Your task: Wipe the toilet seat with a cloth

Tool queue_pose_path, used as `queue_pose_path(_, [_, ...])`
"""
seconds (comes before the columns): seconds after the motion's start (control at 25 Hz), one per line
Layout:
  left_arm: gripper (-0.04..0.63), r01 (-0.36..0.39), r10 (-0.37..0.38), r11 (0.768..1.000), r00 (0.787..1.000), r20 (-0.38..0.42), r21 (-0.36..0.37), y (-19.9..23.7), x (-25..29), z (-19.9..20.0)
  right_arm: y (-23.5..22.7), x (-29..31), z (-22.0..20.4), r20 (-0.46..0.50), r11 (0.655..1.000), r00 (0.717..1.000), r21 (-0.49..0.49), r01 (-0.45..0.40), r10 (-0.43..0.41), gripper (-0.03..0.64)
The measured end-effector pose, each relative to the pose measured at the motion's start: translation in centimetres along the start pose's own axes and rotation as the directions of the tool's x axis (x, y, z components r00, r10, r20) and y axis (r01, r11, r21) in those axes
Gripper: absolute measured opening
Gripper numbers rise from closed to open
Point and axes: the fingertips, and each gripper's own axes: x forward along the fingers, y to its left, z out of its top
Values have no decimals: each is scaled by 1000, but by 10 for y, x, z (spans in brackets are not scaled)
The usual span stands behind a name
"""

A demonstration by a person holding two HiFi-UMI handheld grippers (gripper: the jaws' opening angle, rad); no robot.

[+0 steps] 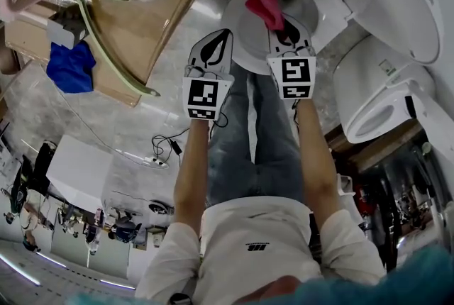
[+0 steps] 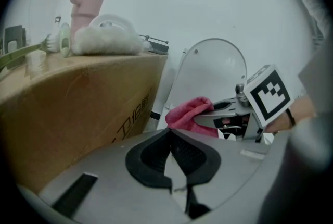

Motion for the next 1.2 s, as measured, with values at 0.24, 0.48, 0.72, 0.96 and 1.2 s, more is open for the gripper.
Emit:
queue_pose_path(0.24, [11,3,-4,1000,1000,-21,-12,11,10,-14,0,27,-11,-30,1000,1000,5,6,-6,21])
queue_pose_path(0.48, [11,-6,5,1000,999,-53,-24,28,20,-29,13,57,-23,-64,999,998,-19,-26,25,21])
queue_pose_path(0.72, [11,-10,7,999,997,-75,-43,38,18,-44,34,87,-36,-97,995,993,-67,-76,70,23])
queue_pose_path(0.96, [11,-15,10,998,996,-87,-54,44,14,-55,48,108,-42,-125,986,988,-126,-108,93,23])
queue_pose_path(1.2, [11,-28,22,997,995,-95,-68,50,9,-65,67,124,-62,-176,970,967,-128,-208,184,23])
